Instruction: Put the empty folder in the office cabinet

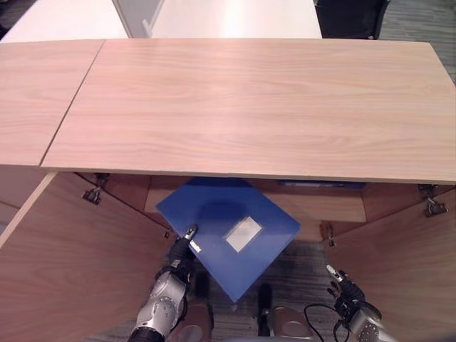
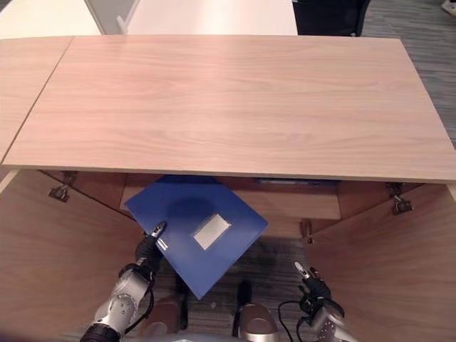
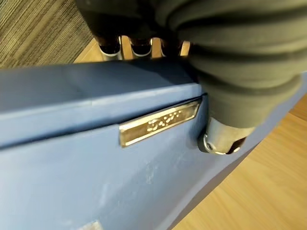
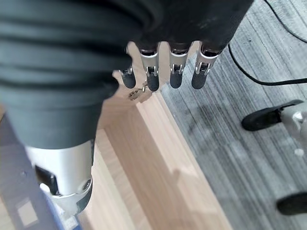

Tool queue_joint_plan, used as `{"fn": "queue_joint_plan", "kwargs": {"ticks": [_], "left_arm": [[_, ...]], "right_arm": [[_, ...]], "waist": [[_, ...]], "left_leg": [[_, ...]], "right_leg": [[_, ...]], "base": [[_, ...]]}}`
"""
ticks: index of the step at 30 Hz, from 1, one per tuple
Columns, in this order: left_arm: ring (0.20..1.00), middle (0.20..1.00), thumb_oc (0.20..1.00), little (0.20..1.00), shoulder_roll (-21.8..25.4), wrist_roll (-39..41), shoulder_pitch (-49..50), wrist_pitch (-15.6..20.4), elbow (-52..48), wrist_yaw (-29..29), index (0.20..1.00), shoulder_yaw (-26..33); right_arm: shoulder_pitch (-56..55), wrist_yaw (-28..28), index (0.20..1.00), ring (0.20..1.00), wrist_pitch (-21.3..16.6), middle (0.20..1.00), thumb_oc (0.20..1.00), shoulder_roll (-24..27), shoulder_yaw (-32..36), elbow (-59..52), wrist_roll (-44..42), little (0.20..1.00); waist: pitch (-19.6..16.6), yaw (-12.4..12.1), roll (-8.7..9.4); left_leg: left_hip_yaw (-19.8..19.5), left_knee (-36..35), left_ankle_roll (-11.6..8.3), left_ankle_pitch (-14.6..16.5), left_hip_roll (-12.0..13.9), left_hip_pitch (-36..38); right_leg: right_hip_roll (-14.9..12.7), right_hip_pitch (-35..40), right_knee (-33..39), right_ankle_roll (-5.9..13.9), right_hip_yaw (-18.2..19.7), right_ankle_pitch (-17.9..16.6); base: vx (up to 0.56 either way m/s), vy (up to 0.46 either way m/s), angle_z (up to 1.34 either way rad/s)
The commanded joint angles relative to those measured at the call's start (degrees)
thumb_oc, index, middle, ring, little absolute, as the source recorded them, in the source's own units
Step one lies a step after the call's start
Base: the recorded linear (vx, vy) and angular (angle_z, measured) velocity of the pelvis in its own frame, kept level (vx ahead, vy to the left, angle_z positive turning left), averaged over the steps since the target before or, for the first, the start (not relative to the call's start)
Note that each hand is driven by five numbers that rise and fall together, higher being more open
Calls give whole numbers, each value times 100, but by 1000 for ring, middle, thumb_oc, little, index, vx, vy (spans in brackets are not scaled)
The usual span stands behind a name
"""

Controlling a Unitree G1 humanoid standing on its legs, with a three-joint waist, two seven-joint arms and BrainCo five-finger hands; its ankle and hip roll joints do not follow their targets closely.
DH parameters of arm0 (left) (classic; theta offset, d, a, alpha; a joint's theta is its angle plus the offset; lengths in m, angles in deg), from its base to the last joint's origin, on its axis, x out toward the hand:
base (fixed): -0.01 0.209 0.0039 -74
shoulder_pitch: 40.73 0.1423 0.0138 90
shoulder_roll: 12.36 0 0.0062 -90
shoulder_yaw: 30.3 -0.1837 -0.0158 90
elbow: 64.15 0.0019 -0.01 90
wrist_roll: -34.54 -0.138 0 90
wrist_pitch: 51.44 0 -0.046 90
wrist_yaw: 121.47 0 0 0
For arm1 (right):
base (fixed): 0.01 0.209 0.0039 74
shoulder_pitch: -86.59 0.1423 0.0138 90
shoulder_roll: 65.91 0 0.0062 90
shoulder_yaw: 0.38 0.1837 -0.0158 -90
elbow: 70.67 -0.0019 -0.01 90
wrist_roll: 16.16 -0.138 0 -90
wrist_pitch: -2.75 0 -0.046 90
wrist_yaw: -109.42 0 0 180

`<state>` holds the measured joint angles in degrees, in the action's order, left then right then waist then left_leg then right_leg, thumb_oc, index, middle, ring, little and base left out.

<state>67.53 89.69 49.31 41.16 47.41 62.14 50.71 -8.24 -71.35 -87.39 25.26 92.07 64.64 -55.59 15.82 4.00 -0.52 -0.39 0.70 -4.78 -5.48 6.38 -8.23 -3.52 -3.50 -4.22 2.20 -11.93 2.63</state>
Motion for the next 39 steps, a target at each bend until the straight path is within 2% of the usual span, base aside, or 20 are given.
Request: {"fn": "queue_joint_plan", "kwargs": {"ticks": [1,2,7,12,18,20,25,29,31,32,39], "left_arm": [[200,200,200,200,5,578,-346,678,-435,141,200,269],[200,200,200,200,7,582,-354,681,-428,138,200,272],[200,200,200,200,-53,966,-1144,1101,-62,502,200,390],[200,200,200,200,39,1019,-1740,1283,286,644,200,448],[200,200,200,200,240,1345,-3015,1675,1031,983,200,683],[200,200,200,200,285,1391,-3208,1710,1140,997,200,694],[200,200,200,200,861,1680,-4614,1923,1907,1195,200,835],[200,200,200,200,1192,1773,-5255,1878,2360,1191,200,851],[200,200,200,200,1536,1938,-5880,1918,2688,1260,200,860],[200,200,200,200,1646,2056,-6152,1927,2854,1290,200,869],[200,200,200,200,2081,2481,-7139,2166,3030,1477,200,758]], "right_arm": [[69,30,1000,1000,-258,1000,1000,-46,-128,-178,-265,1000],[74,31,1000,1000,-259,1000,1000,-47,-130,-178,-266,1000],[212,44,1000,1000,-292,1000,1000,-251,-585,-259,-348,1000],[314,59,1000,1000,-356,1000,1000,-305,-867,-292,-405,1000],[452,86,1000,1000,-435,1000,1000,-310,-1276,-372,-496,1000],[503,92,1000,1000,-445,1000,1000,-308,-1320,-376,-517,1000],[687,46,1000,1000,-597,1000,1000,-218,-1741,-563,-810,1000],[756,28,1000,1000,-693,1000,1000,-146,-1922,-711,-893,1000],[838,91,1000,1000,-857,1000,1000,-55,-2099,-892,-955,1000],[876,157,1000,1000,-927,1000,1000,-76,-2108,-884,-1050,1000],[1035,417,1000,1000,-1303,1000,1000,7,-1940,-936,-1341,1000]], "waist": [[-80,-121,406],[-78,-123,408],[25,-56,659],[96,22,852],[214,236,1144],[247,266,1179],[489,449,1413],[613,552,1452],[788,666,1463],[780,728,1419],[819,890,1395]], "left_leg": [[91,401,-205,704,65,136],[95,400,-205,703,65,135],[226,318,-163,730,95,89],[283,358,-164,732,132,-67],[334,580,-168,768,204,-355],[328,622,-173,774,214,-403],[272,1035,-211,898,305,-865],[177,1456,-200,1023,303,-1252],[71,2151,-150,1248,329,-1841],[-67,2555,-140,1611,364,-2115],[-434,3886,-44,2146,403,-3608]], "right_leg": [[-258,144,3,351,537,275],[-259,139,1,352,541,275],[-240,-132,0,447,671,144],[-221,-319,34,493,747,39],[-175,-617,-52,554,845,-48],[-173,-662,-72,560,843,-59],[-87,-1035,-312,607,912,-48],[-90,-1365,-669,600,908,53],[-103,-1909,-1280,576,915,251],[-67,-2141,-1632,587,953,542],[-72,-3489,-2906,536,793,993]], "base": [[0,0,0],[-25,20,-21],[-58,13,-11],[-58,-11,-10],[-36,-2,-12],[-16,-2,-9],[-34,-13,-1],[-34,3,1],[-23,21,10],[55,10,12],[5,-38,17]]}}
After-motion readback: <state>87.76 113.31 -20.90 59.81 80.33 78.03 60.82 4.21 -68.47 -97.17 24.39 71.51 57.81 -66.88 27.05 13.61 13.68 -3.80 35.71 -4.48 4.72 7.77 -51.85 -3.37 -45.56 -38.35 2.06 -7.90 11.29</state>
